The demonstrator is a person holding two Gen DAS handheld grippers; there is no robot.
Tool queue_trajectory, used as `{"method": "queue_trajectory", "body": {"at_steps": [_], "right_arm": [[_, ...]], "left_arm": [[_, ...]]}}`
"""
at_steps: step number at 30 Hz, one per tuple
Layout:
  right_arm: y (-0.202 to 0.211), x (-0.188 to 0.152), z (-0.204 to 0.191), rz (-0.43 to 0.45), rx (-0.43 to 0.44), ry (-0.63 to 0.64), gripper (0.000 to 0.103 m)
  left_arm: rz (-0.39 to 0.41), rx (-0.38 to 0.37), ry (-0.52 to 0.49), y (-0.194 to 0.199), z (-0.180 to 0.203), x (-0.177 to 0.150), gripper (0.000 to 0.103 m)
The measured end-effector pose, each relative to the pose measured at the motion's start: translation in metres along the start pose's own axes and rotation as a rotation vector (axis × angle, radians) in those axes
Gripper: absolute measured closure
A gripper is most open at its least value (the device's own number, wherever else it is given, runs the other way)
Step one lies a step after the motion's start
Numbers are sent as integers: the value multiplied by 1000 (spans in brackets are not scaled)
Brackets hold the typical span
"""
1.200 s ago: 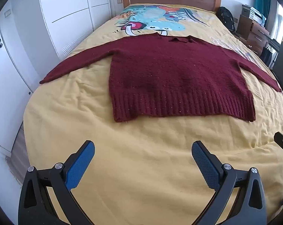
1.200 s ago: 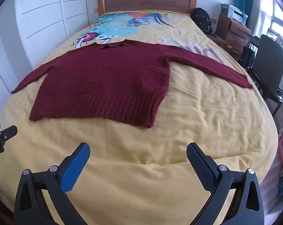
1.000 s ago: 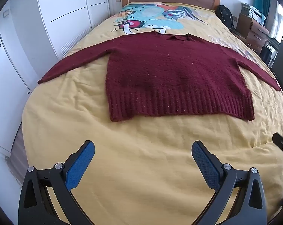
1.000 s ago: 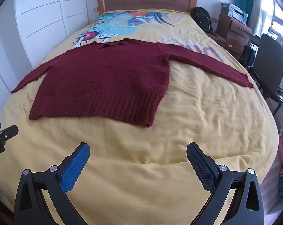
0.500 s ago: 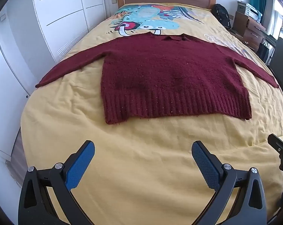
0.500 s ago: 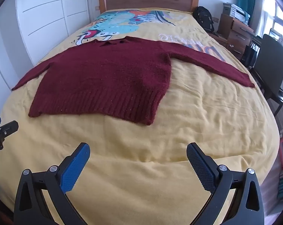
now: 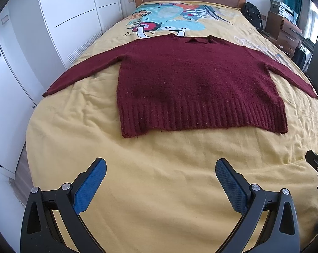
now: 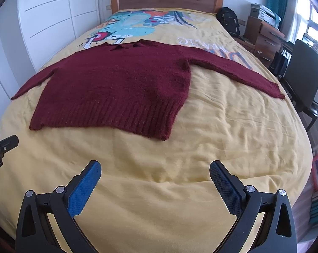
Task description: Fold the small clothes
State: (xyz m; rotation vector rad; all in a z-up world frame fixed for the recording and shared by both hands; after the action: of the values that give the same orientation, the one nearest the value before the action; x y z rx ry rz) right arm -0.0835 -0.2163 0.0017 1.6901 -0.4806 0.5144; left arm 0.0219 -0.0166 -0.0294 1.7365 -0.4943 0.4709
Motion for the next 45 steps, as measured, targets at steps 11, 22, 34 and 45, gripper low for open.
{"method": "queue_trajectory", "body": {"at_steps": [11, 22, 34, 45], "right_arm": [[-3, 0, 2, -3, 0, -3, 0], [-4, 2, 6, 0, -9, -6, 0], [-5, 5, 7, -3, -21, -4, 0], [-9, 6, 7, -14, -36, -8, 0]], "left_arm": [[8, 13, -5, -2, -1, 0, 1], [28, 2, -19, 1, 2, 2, 1], [35, -12, -18, 2, 3, 4, 1], [45, -25, -14, 2, 2, 5, 1]]}}
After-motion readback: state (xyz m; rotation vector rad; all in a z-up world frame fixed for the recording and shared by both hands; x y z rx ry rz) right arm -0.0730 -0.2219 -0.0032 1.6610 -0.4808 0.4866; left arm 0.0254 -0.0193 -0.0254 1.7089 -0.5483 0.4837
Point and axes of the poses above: each gripper's, at about its wrist camera, not at the fingertips, and y roughly against the way its jaws point, z to its right, x to its top, the point moved 3 cm from there along -y, roughly the way its jaws point, and after that the axes turned 10 degrees about x, right-handed, at the moved point
